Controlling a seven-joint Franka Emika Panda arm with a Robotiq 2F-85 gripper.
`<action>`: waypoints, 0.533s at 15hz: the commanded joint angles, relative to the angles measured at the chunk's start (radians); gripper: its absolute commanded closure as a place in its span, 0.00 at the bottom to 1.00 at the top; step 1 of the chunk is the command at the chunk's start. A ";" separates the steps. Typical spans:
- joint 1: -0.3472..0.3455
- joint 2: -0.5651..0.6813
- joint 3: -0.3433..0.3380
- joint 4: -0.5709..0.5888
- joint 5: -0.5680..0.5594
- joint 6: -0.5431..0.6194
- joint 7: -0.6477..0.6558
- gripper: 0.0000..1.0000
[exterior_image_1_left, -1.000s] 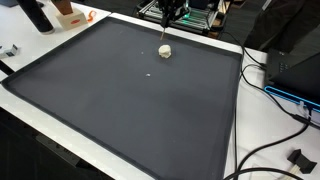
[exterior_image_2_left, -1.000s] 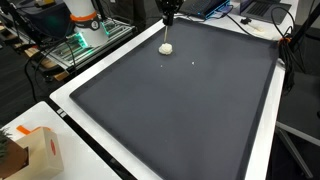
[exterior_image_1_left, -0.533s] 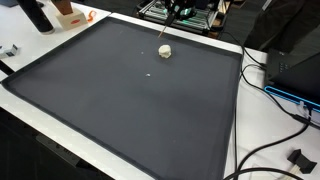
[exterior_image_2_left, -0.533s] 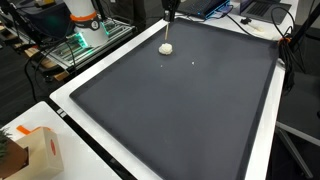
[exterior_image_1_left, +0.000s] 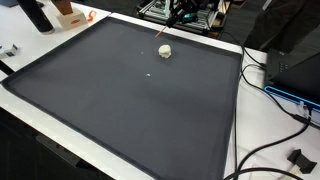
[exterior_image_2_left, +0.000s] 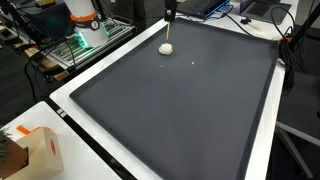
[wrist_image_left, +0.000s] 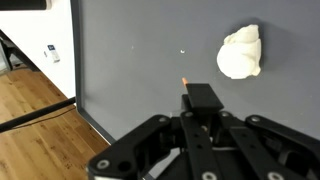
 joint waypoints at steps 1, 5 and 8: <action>0.035 0.037 0.011 -0.006 -0.091 -0.044 0.050 0.97; 0.066 0.070 0.016 -0.011 -0.163 -0.068 0.088 0.97; 0.085 0.091 0.017 -0.015 -0.216 -0.078 0.128 0.97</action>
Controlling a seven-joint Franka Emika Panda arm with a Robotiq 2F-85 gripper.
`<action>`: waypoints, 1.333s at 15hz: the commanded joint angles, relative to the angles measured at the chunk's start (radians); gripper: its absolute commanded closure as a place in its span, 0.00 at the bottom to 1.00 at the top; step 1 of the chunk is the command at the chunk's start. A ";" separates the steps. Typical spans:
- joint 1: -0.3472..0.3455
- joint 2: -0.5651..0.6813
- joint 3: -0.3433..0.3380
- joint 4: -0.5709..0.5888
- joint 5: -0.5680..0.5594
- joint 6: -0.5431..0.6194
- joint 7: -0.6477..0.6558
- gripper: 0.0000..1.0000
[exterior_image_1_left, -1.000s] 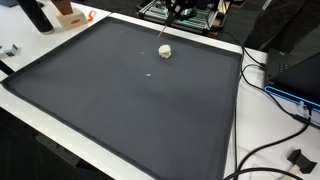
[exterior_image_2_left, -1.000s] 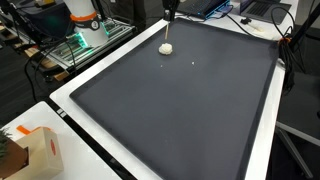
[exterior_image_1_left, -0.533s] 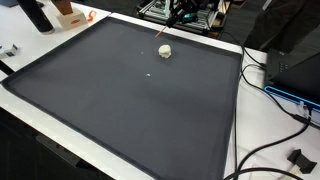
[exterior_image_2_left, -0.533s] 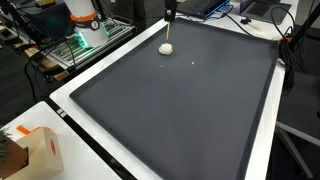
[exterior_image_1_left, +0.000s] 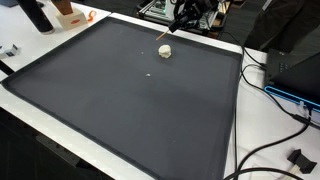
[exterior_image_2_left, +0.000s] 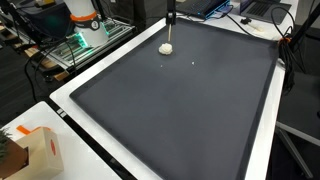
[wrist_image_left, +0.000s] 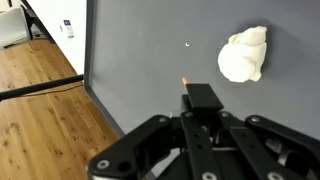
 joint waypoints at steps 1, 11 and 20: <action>0.024 0.024 0.006 -0.012 -0.077 -0.029 0.068 0.97; 0.034 0.070 0.002 -0.012 -0.178 -0.032 0.157 0.97; 0.026 0.042 0.003 -0.024 -0.131 -0.011 0.116 0.97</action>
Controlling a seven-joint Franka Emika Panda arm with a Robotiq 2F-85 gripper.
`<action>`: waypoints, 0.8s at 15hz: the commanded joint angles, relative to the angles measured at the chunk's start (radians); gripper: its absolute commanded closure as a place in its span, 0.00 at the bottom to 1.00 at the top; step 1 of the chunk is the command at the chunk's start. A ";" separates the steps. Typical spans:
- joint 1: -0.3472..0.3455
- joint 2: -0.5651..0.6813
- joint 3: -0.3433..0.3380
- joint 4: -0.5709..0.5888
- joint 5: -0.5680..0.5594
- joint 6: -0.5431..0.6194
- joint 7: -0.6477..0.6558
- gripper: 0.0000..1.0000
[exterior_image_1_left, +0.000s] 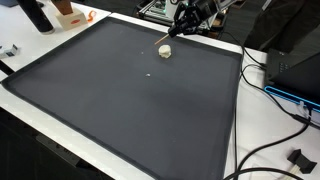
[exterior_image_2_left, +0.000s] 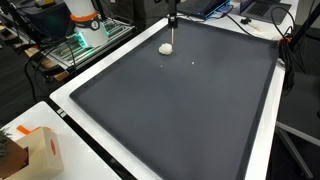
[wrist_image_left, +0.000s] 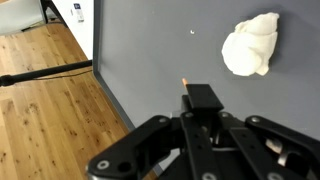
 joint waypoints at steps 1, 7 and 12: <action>0.001 -0.030 0.003 -0.024 0.021 0.010 -0.012 0.97; -0.010 -0.106 0.001 -0.045 0.077 0.061 -0.072 0.97; -0.022 -0.240 -0.016 -0.080 0.238 0.155 -0.234 0.97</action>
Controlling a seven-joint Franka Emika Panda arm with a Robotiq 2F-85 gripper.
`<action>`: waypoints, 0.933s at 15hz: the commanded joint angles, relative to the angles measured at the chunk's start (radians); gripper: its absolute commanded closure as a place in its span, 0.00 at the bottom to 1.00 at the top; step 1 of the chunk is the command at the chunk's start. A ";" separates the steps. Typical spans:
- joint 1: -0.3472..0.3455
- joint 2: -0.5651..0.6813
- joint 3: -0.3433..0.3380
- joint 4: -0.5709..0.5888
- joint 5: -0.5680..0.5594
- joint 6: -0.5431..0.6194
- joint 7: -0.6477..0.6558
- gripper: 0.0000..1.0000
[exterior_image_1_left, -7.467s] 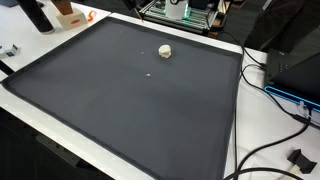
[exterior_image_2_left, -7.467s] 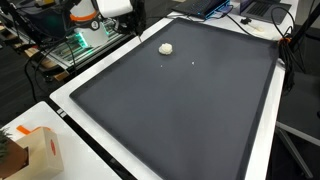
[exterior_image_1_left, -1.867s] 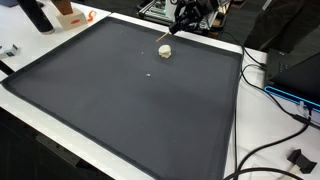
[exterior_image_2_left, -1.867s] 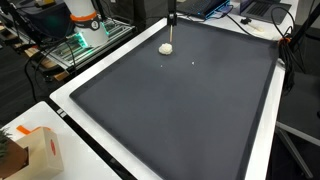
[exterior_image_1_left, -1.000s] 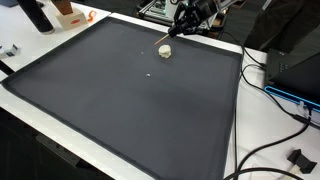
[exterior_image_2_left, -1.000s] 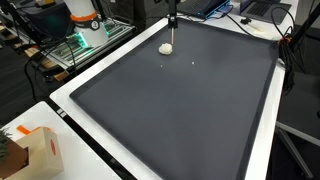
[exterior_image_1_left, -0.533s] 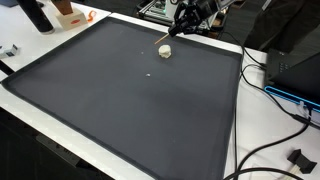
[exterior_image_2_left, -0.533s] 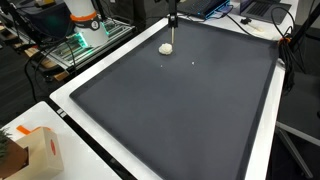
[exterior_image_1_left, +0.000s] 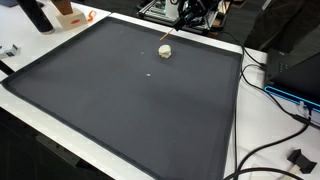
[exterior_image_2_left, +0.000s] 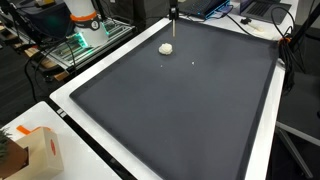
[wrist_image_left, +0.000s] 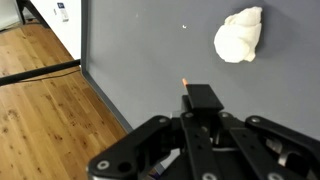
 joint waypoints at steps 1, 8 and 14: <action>-0.015 -0.144 -0.020 -0.064 0.149 0.090 -0.155 0.97; -0.043 -0.359 -0.118 -0.082 0.589 0.156 -0.623 0.97; -0.075 -0.462 -0.240 -0.055 0.885 0.096 -0.961 0.97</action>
